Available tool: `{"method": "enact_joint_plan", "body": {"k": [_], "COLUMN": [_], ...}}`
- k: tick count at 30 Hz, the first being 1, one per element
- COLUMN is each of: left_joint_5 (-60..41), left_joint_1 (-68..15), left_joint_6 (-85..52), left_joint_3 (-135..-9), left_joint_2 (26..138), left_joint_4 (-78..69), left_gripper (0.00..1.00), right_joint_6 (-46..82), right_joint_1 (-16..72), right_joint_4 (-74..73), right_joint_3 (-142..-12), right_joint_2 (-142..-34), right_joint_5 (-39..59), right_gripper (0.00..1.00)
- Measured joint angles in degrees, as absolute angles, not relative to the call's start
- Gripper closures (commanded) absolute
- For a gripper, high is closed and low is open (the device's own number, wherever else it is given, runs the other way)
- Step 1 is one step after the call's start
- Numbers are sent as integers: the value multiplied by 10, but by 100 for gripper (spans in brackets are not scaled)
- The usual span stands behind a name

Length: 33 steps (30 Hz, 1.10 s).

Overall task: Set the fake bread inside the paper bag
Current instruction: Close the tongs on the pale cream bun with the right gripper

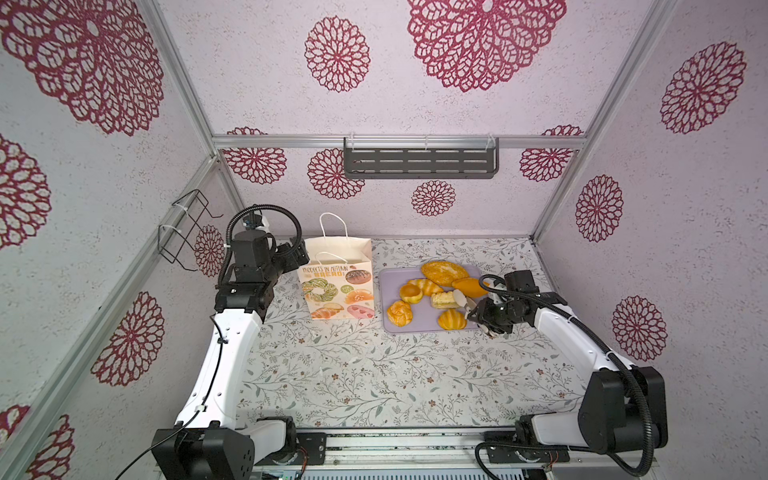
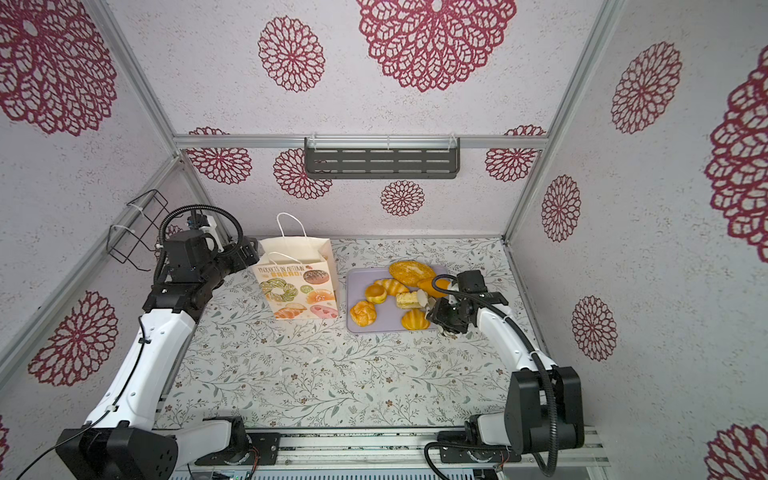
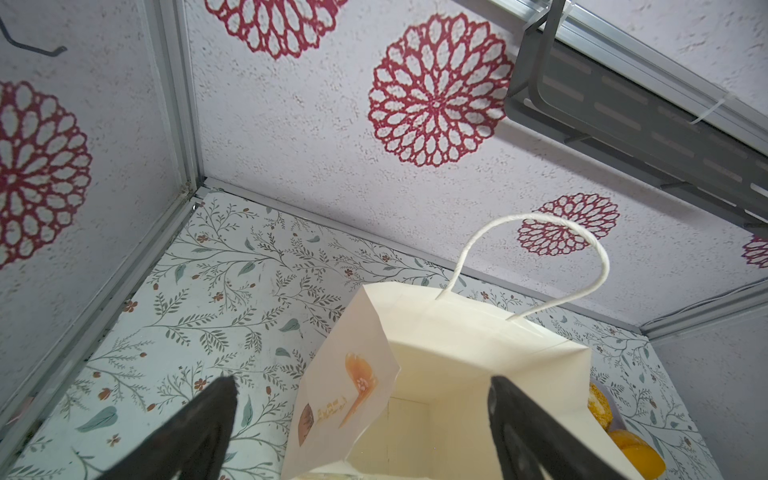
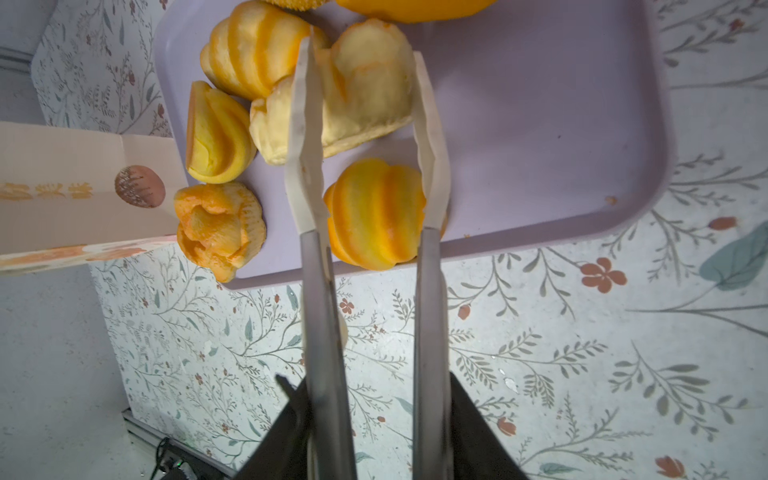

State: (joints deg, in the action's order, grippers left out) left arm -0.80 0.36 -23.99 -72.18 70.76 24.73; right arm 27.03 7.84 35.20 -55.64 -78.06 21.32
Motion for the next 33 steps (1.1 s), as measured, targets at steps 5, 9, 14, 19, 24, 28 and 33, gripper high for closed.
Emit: {"method": "enact_joint_plan", "body": {"k": [5,9,14,19,24,28,33], "left_joint_5": [-8,-8,-8,-7,-5,-1,9], "left_joint_1": [4,4,4,4,3,3,3], "left_joint_6": [-241,-241,-241,-241,-241,-241,-240], "left_joint_3": [-722,-722,-722,-722,-722,-722,-722], "left_joint_2": [708,708,708,708,708,708,708], "left_joint_4": [247,247,247,247,247,248,248], "left_gripper": [3,3,3,3,3,3,3], "right_joint_6": [269,270,270,270,270,270,270], "right_joint_1": [79,79,79,79,79,79,80], "right_joint_4": [343,338,334,333,343,348,351], "right_joint_3": [-556,-556,-556,-557,-562,-568,-569], "right_joint_2": [-789,-792,-795,-793,-784,-773,-756], "right_joint_5": [221,228,229,228,227,227,227], "right_gripper": [70,75,83,85,86,86,87]}}
